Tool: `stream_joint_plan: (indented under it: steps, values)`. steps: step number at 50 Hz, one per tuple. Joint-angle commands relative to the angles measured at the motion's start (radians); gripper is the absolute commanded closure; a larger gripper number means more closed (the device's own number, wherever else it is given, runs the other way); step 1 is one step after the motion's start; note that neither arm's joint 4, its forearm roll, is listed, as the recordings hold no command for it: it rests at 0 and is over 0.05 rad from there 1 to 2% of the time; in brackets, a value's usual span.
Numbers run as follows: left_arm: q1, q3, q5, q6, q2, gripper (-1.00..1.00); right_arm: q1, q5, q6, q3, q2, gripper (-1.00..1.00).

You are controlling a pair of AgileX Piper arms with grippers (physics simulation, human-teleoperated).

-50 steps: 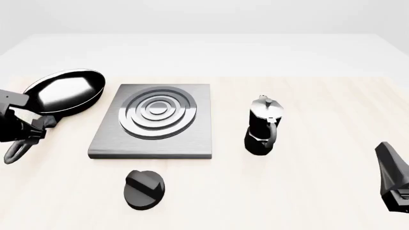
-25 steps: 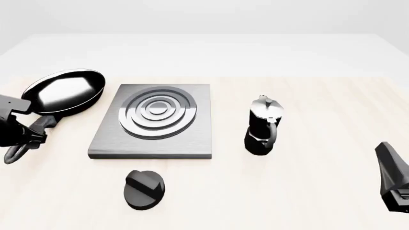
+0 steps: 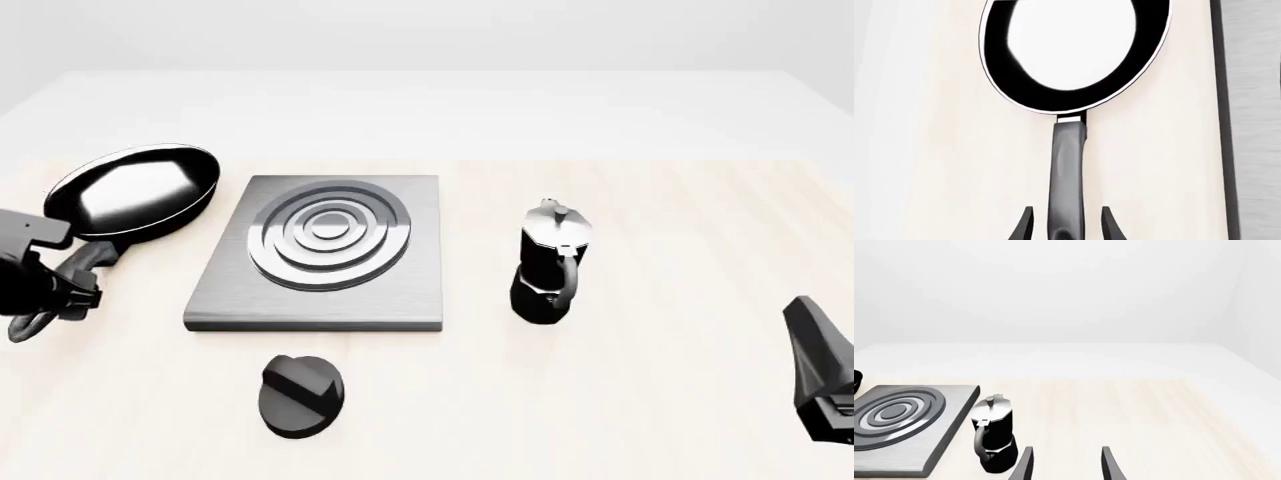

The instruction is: Turn on the stove and put the frying pan on it.

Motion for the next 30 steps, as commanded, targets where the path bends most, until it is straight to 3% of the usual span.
stream_joint_plan:
  steps: [1, 30]
  values:
    - [0.010, -0.003, -0.011, 0.003, 0.025, -1.00, 0.000, 0.000, 0.000, 0.000, 0.000, -1.00]
    - [0.022, -0.002, -0.036, 0.011, 0.076, -1.00, 0.000, 0.000, 0.000, 0.000, 0.000, -1.00]
